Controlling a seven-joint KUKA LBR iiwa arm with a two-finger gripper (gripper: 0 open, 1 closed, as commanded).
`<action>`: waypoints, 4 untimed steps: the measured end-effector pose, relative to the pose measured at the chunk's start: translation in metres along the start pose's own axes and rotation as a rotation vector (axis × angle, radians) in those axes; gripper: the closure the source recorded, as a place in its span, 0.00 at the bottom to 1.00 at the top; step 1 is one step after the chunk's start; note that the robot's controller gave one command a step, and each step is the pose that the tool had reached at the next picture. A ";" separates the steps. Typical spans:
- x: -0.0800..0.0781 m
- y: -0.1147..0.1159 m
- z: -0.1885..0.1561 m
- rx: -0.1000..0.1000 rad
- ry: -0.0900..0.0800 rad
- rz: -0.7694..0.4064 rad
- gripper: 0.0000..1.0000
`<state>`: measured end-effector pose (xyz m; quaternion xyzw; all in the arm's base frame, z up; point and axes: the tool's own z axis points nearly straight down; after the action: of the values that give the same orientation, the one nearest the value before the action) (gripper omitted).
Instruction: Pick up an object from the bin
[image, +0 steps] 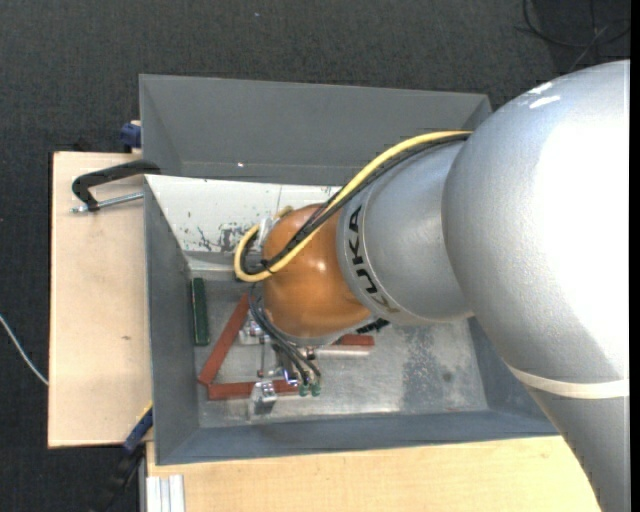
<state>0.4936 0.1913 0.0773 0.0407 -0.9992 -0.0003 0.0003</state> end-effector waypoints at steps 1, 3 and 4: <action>0.004 -0.009 0.002 -0.005 0.007 0.120 1.00; 0.004 -0.009 -0.001 -0.003 0.005 0.120 1.00; 0.003 -0.010 -0.008 -0.002 -0.002 0.120 1.00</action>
Offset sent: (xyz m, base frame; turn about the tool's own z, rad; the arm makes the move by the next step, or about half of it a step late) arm 0.0000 0.0000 0.0000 0.0000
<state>0.4910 0.1809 0.0858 -0.0191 -0.9998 -0.0014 -0.0006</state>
